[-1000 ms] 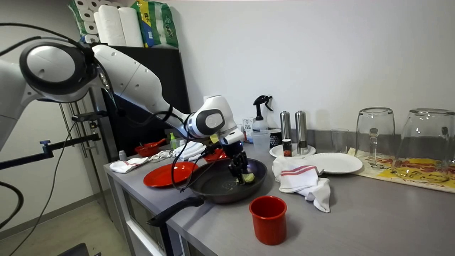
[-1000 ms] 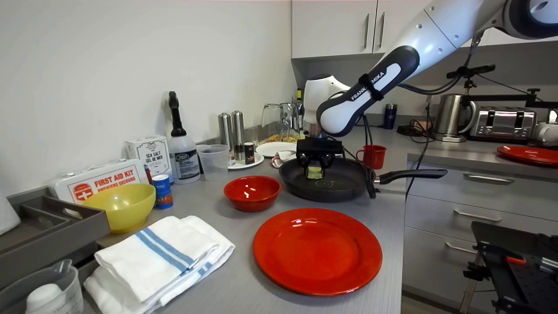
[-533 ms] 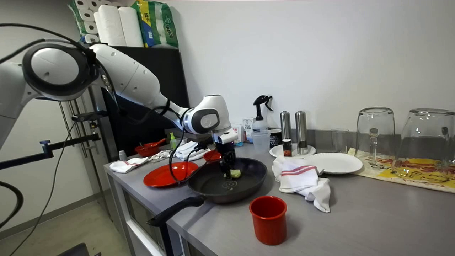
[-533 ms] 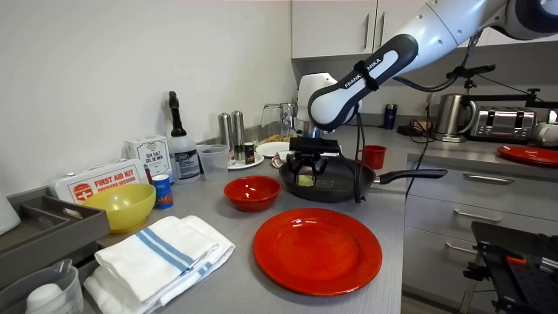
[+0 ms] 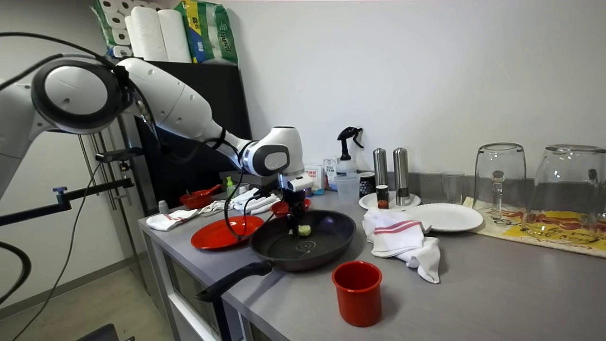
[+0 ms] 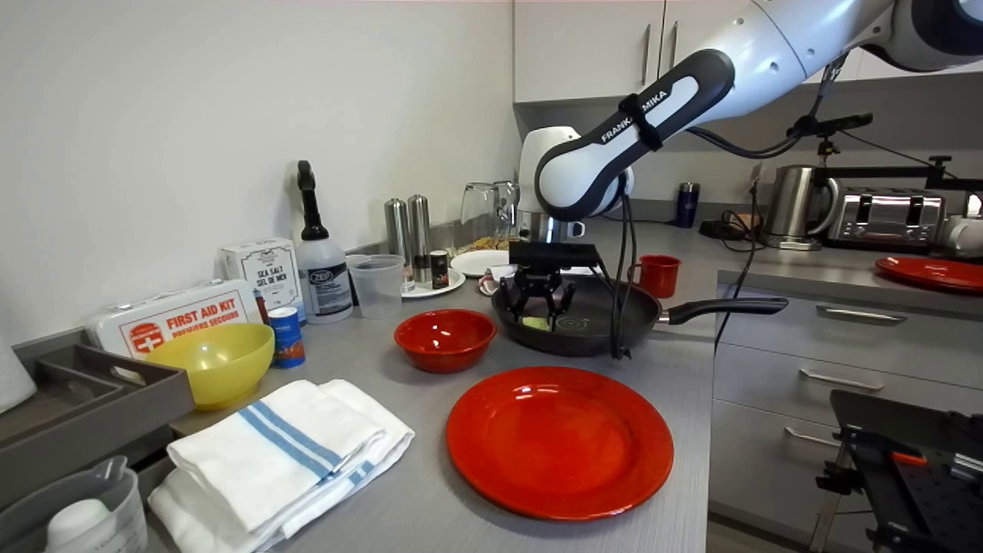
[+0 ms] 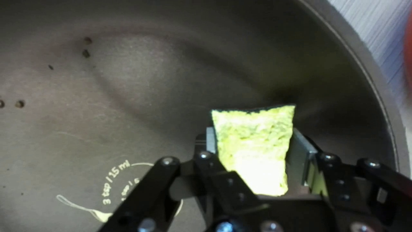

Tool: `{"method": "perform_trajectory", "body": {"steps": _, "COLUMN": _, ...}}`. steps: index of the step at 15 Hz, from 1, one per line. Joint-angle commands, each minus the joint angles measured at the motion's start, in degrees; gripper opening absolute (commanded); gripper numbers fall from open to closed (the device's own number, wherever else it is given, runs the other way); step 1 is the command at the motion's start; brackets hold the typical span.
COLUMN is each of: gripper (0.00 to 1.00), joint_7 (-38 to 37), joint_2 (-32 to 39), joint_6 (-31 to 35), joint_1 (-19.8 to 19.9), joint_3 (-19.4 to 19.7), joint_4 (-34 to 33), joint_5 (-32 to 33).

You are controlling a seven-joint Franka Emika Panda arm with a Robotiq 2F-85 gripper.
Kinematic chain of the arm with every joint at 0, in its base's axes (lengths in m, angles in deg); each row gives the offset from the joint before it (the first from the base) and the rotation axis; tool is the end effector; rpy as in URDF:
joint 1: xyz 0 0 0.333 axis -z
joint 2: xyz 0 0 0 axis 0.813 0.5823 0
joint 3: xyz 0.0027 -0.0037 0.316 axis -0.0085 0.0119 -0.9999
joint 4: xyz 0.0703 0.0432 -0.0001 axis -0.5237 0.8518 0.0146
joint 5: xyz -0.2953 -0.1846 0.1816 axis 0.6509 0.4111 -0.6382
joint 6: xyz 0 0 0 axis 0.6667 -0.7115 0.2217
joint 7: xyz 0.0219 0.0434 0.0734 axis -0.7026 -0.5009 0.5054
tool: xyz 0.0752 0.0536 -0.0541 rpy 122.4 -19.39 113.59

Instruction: Wipe the pan with the sponge

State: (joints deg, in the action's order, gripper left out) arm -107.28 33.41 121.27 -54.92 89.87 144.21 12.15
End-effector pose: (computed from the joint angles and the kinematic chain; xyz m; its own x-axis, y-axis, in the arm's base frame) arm 0.6919 -0.0324 0.2743 0.4843 -0.8749 -0.0031 -0.8731 -0.4832 -0.0647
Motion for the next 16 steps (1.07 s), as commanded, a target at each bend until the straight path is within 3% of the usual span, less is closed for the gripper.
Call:
{"method": "perform_trajectory", "body": {"steps": 1, "gripper": 0.28, "joint_7": -1.17, "joint_2": 0.97, "joint_6": -1.42, "joint_1": -1.24, "joint_3": 2.52, "joint_4": -0.22, "joint_5": 1.45}}
{"method": "perform_trajectory", "body": {"steps": 8, "gripper": 0.28, "joint_7": -7.73, "joint_2": 0.95, "joint_6": -2.05, "joint_1": -3.66, "joint_3": 8.72, "joint_4": 0.89, "joint_5": 10.35}}
{"method": "perform_trajectory", "body": {"steps": 16, "gripper": 0.28, "joint_7": -13.38, "joint_2": 0.5, "joint_6": -2.96, "joint_1": -3.43, "joint_3": 10.27, "joint_4": 1.49, "joint_5": 15.15}}
